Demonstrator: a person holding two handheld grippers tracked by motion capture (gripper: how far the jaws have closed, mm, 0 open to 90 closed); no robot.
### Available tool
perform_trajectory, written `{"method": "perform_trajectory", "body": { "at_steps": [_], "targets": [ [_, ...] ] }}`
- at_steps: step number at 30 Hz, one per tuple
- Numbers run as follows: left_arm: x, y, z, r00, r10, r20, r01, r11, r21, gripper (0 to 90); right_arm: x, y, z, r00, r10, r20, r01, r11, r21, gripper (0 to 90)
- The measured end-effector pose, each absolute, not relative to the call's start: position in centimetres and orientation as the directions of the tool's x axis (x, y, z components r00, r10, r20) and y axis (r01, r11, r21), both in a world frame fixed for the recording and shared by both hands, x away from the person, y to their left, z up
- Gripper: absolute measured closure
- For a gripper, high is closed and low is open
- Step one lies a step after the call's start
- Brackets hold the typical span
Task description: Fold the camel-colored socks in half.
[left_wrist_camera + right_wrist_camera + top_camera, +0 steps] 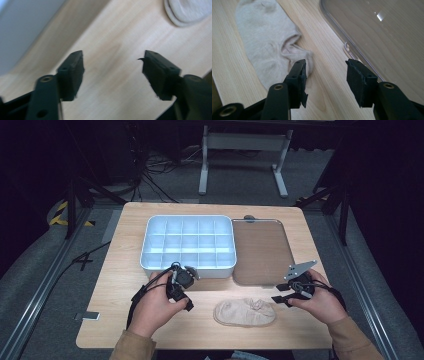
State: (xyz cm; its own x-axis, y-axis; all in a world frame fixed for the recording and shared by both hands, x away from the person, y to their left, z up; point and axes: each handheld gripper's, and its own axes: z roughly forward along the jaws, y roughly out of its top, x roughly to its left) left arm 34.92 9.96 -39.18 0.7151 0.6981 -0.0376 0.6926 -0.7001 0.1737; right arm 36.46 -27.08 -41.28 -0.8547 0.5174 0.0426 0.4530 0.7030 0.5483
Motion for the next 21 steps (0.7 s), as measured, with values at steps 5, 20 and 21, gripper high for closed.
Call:
{"method": "perform_trajectory", "body": {
  "at_steps": [5,20,21],
  "targets": [
    [34.6,9.4,-39.1,0.743,0.664,-0.086,0.664,-0.714,0.225,37.1,36.3,-26.9,-41.5,-0.858,0.510,0.049,0.447,0.697,0.560,49.9],
    [33.7,6.3,-38.1,0.783,0.614,-0.101,0.607,-0.718,0.340,42.4,35.9,-26.6,-42.0,-0.816,0.570,0.095,0.516,0.646,0.563,57.0],
    [33.7,6.1,-38.1,0.787,0.607,-0.106,0.602,-0.721,0.343,41.8,36.0,-26.6,-42.0,-0.818,0.568,0.091,0.512,0.648,0.564,57.1]
  ]
}}
